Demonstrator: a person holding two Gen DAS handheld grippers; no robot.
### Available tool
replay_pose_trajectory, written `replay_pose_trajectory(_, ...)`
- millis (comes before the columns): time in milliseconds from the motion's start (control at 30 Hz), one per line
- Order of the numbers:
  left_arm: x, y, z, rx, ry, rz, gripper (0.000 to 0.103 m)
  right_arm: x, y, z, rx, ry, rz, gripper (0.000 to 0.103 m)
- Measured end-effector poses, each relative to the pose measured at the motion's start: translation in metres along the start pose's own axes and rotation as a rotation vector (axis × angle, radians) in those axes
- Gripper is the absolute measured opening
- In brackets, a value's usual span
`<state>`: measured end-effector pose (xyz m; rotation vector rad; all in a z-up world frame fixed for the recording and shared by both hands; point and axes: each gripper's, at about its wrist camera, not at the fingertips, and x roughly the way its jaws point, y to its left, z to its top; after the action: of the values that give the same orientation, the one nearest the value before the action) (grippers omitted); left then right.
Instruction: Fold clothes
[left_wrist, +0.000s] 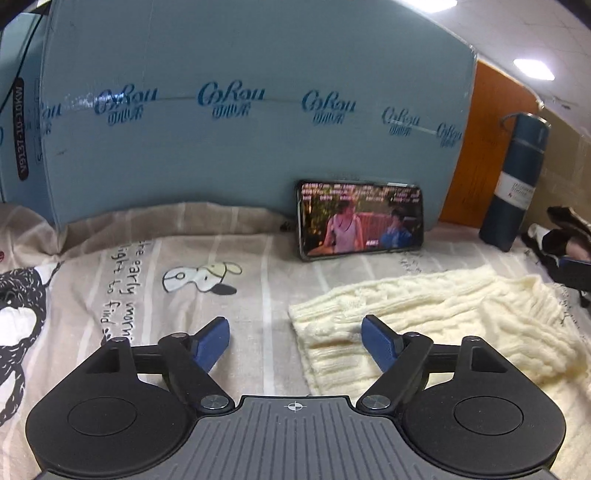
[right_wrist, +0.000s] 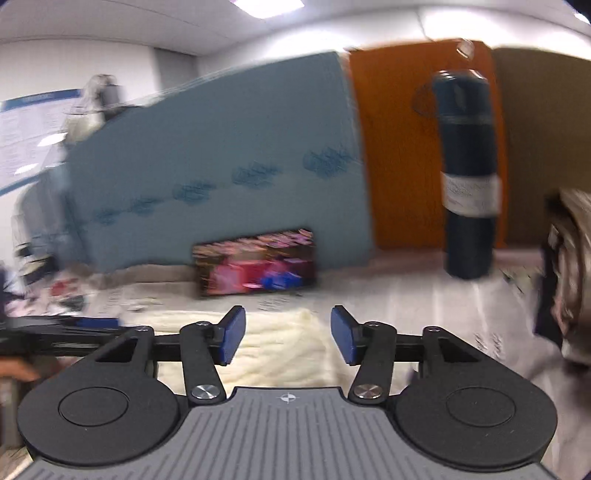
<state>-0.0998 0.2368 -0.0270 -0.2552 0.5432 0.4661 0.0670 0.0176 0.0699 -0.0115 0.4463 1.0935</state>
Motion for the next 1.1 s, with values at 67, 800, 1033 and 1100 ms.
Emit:
replay_pose_trajectory(67,-0.004,-0.004,-0.001,0.022,-0.011,0.014,0.087,-0.004,0.012,-0.001,-0.056,0.024,0.111,0.069)
replay_pose_trajectory(800,-0.015,-0.045,-0.018,0.276,0.002,-0.015,0.097,-0.016,-0.024,-0.005,0.125,-0.005,-0.154,0.018)
replay_pose_trajectory(1033,-0.014,-0.043,-0.018,0.264,0.004,-0.024,0.098,-0.029,-0.07,-0.021,0.233,0.073,-0.37,0.043)
replay_pose_trajectory(1100,-0.017,-0.042,-0.018,0.261,-0.009,-0.023,0.098,-0.034,-0.076,-0.025,0.255,0.092,-0.414,0.051)
